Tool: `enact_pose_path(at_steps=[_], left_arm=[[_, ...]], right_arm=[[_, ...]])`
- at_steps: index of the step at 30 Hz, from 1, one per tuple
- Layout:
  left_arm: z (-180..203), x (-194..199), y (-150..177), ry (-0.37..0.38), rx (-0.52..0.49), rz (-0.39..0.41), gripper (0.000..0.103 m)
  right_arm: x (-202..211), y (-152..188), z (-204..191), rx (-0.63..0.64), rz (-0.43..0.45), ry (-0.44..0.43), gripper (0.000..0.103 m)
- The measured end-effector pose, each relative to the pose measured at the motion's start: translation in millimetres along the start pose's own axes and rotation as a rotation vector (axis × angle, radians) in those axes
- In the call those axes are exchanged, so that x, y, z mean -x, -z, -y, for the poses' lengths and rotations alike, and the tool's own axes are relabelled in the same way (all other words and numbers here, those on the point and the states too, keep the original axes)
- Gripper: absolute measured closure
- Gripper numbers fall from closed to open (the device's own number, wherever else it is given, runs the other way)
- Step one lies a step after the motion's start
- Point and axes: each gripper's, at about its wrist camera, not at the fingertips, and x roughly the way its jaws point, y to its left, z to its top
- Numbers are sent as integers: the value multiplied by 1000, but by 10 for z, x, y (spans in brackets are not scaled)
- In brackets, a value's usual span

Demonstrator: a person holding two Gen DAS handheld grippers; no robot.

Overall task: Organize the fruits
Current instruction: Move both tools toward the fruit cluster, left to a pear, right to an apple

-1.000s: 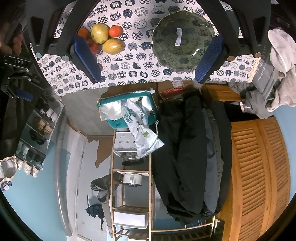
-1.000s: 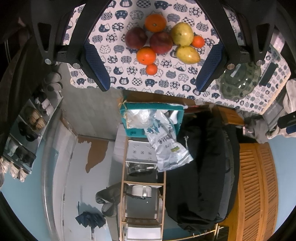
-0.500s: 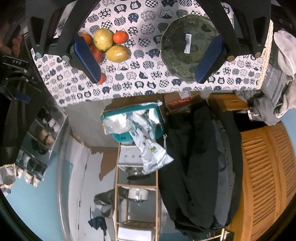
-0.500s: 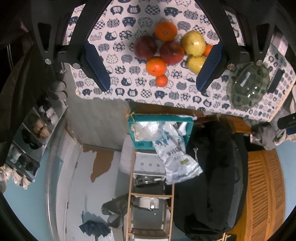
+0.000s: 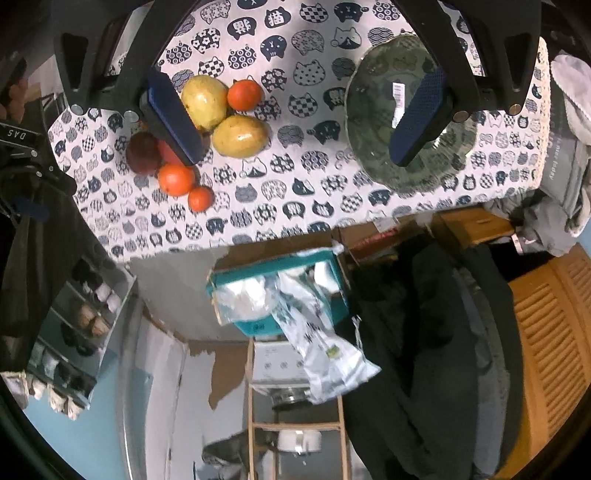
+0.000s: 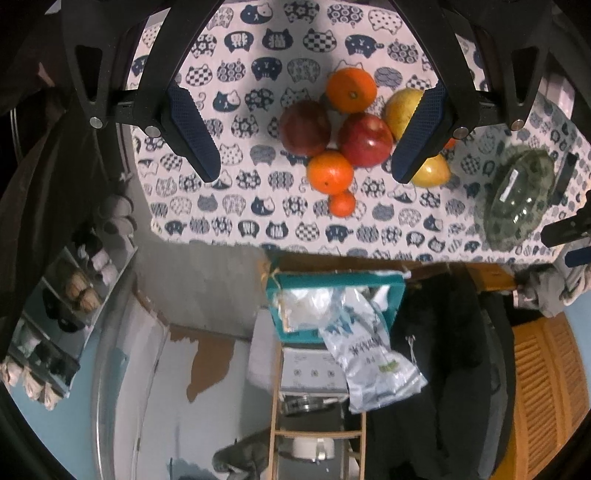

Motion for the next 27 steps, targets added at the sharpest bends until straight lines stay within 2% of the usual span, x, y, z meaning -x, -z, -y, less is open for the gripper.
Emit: enact_pose_path(at_steps=[18, 27], left_arm=[[297, -1067, 203, 28, -34, -255, 1], [488, -1495, 276, 26, -77, -329, 1]], right_arm=[[-656, 289, 131, -49, -199, -34, 11], [-1055, 421, 178, -55, -310, -46, 11]])
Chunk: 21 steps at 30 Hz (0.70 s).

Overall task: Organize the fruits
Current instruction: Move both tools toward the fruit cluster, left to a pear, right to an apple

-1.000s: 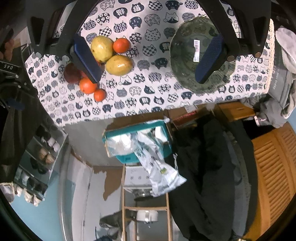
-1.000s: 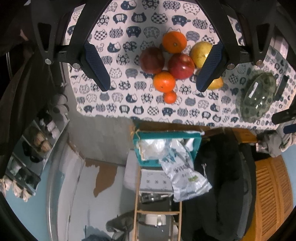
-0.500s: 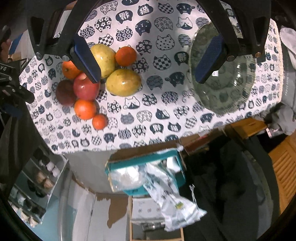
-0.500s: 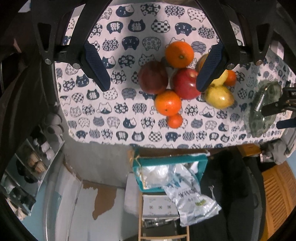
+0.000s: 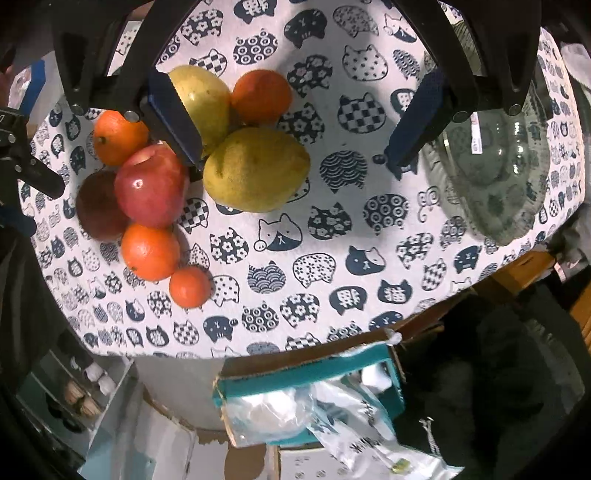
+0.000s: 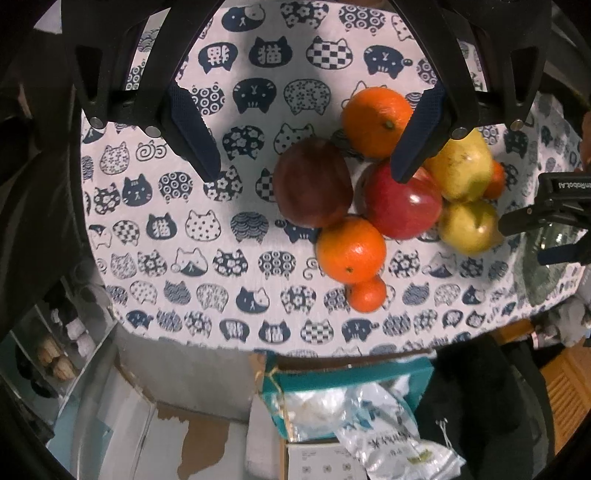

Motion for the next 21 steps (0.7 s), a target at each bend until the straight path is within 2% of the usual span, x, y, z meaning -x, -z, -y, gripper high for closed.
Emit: enact_pose_path(at_steps=[7, 12, 19, 21], left_arm=[[68, -230, -22, 9, -29, -39, 1], [46, -388, -42, 38, -27, -76, 1], [24, -524, -73, 133, -7, -98, 1], [11, -556, -73, 169, 1, -105, 5]], right_arm=[[-334, 0, 47, -22, -80, -40, 11], [-482, -6, 41, -14, -107, -50, 11], [-668, -39, 84, -23, -130, -78, 12], [-719, -34, 83, -25, -138, -85, 14]])
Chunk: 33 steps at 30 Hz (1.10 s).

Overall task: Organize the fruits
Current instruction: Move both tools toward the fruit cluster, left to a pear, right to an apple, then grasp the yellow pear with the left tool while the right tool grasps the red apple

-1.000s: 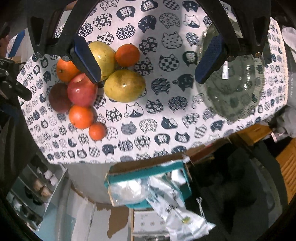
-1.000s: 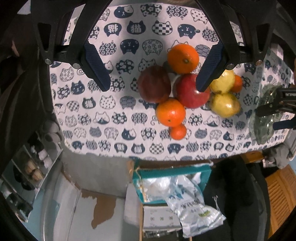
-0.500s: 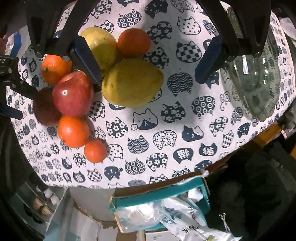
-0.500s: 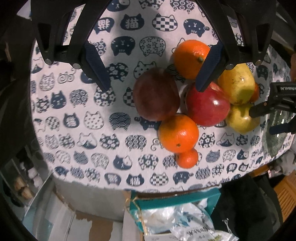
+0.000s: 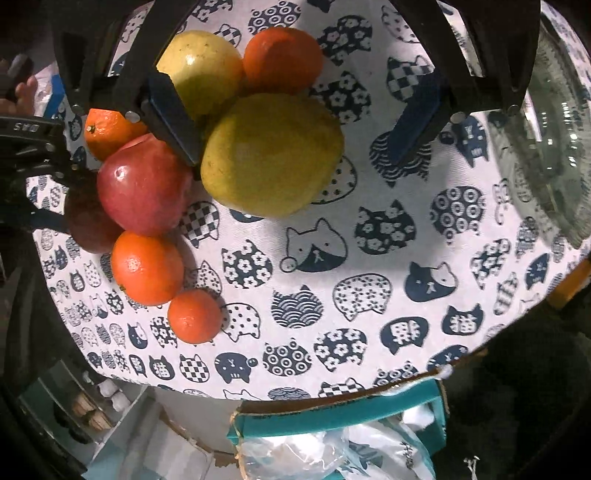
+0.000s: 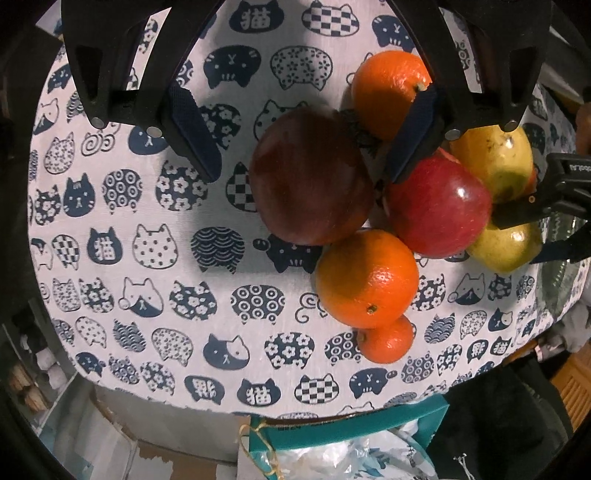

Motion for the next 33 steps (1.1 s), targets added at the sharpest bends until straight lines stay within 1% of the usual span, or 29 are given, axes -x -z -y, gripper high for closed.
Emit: enact_pose_path(at_steps=[2, 3, 5, 6, 8, 10, 13, 15, 17, 19, 23, 25, 27, 29, 31, 33], left_arm=[[-2, -38, -20, 41, 16, -10, 9], [-2, -48, -18, 60, 21, -13, 14], [2, -48, -17, 111, 26, -17, 26], [18, -40, -25, 133, 24, -21, 32], [66, -18, -5, 97, 8, -14, 32], [90, 10, -3, 60, -5, 3, 33], [36, 25, -15, -1, -1, 33, 33], [-18, 48, -18, -27, 7, 60, 32], [-83, 48, -20, -13, 21, 70, 32], [-81, 41, -10, -16, 14, 71, 32], [-41, -24, 5, -61, -24, 54, 27], [-36, -53, 7, -49, -19, 51, 28], [-77, -79, 6, -19, 3, 43, 29], [-106, -76, 13, -11, 18, 46, 29], [-107, -63, 27, -23, 22, 51, 29], [-80, -10, 60, -44, 16, 73, 29]], right_arm=[[-61, 0, 2, -2, -12, -11, 22], [-106, 6, 7, -6, -24, -23, 23], [-152, 21, 0, -10, -35, -45, 33], [-176, 17, -13, -14, -39, -60, 34], [-172, 8, -45, -12, -29, -48, 34], [-155, -5, -54, -5, -18, -2, 34], [-116, -34, 42, -25, 6, 37, 34], [-88, -58, 107, -37, 23, 55, 34], [-75, -79, 135, -42, 29, 59, 34], [-71, -87, 133, -38, 29, 70, 34], [-71, -98, 120, -22, 33, 90, 34], [-78, -106, 126, -23, 34, 90, 34], [-100, -133, 93, -22, 38, 91, 34], [-87, -115, 94, -21, 50, 92, 35], [-61, -99, 94, -14, 63, 99, 35], [-20, -89, 87, -14, 83, 113, 35]])
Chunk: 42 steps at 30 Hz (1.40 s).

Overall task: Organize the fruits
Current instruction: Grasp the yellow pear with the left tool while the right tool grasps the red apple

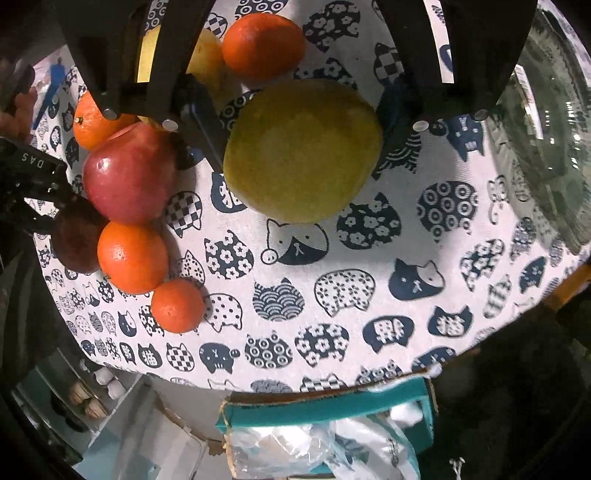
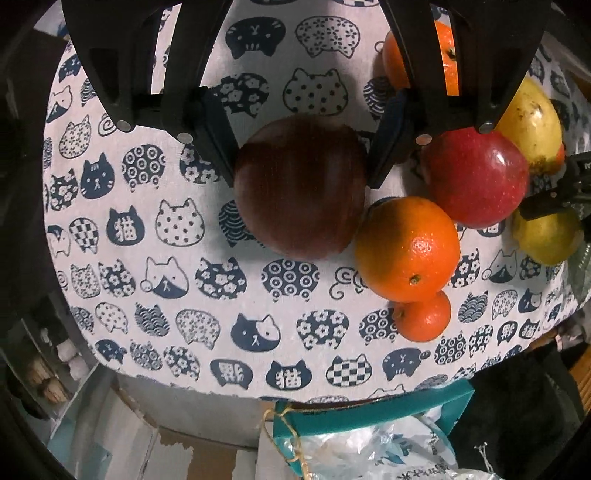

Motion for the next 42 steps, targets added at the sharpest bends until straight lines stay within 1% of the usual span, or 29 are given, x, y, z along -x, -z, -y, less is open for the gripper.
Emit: enact_pose_path(at_steps=[4, 7, 15, 20, 24, 28, 32, 42], left_arm=[[37, 165, 25, -14, -11, 41, 29], [48, 332, 33, -38, -15, 83, 29], [24, 714, 65, -56, 6, 163, 29], [12, 805, 113, -46, 11, 170, 29], [-6, 812, 148, -51, 16, 167, 29], [-53, 845, 161, -48, 31, 170, 29], [-86, 912, 167, -54, 40, 188, 29], [-177, 1212, 228, -54, 64, 243, 29]], right_arm=[[88, -14, -1, -7, 28, 5, 36], [182, -36, -33, -7, 55, 13, 37], [511, -36, -93, -4, 132, 11, 42], [412, -27, -87, -23, 85, -14, 42], [232, 46, -19, -37, 38, -5, 42], [242, 64, 33, -50, 41, 12, 42], [410, 41, 14, -53, 88, 2, 42], [1021, -13, -235, 9, 251, -22, 42]])
